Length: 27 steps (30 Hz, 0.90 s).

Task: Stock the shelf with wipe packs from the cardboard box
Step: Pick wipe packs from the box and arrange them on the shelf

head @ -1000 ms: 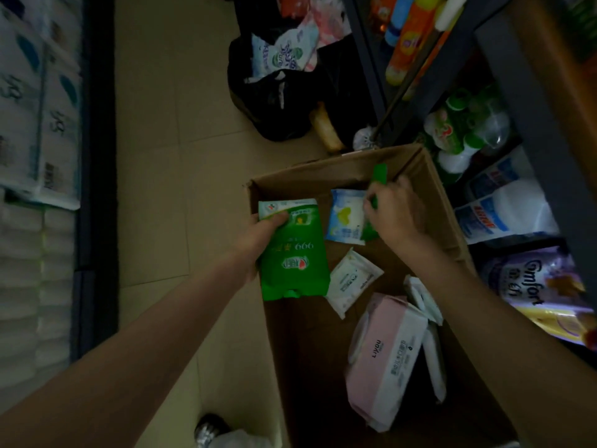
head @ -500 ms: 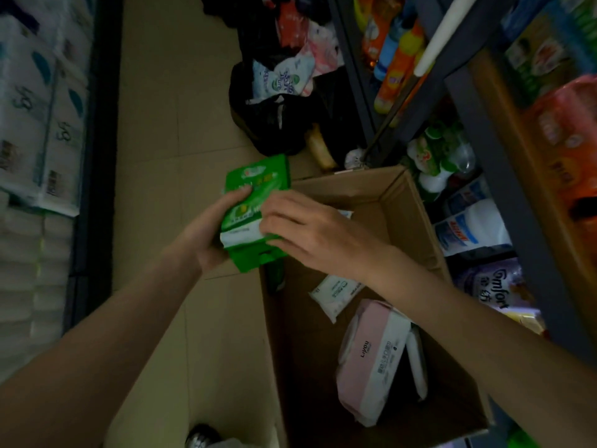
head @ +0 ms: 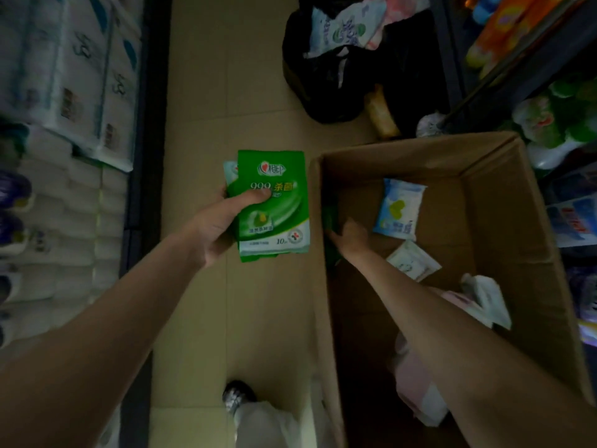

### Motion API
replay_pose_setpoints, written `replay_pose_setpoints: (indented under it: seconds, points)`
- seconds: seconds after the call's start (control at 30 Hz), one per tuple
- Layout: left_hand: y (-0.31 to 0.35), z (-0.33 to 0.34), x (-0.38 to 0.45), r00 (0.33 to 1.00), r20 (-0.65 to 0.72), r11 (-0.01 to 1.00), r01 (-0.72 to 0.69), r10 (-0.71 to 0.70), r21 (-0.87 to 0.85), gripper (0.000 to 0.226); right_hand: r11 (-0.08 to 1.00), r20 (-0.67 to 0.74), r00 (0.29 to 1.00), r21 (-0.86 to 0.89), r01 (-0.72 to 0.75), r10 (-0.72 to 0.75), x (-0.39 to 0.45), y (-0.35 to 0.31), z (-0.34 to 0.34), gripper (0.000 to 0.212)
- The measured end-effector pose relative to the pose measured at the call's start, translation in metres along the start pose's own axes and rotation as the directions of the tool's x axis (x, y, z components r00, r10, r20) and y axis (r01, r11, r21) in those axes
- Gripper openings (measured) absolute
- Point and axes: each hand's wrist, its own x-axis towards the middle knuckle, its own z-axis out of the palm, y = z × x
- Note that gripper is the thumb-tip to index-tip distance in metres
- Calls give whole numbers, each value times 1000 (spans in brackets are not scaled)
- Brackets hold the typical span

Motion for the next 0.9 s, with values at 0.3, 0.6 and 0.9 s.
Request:
replay_pose_setpoints:
  seconds: [0.3, 0.6, 0.9]
  points:
    - [-21, -16, -5, 1000, -24, 1000, 4, -3, 31, 70, 983, -209, 961, 18, -182, 181, -18, 14, -28, 34]
    - [7, -15, -51, 963, -174, 975, -216, 205, -43, 55, 841, -425, 738, -125, 526, -524, -143, -133, -143, 18]
    - [80, -118, -193, 856, -153, 854, -510, 494, -98, 41, 604, 23, 605, 116, 789, -796, -271, -284, -100, 38]
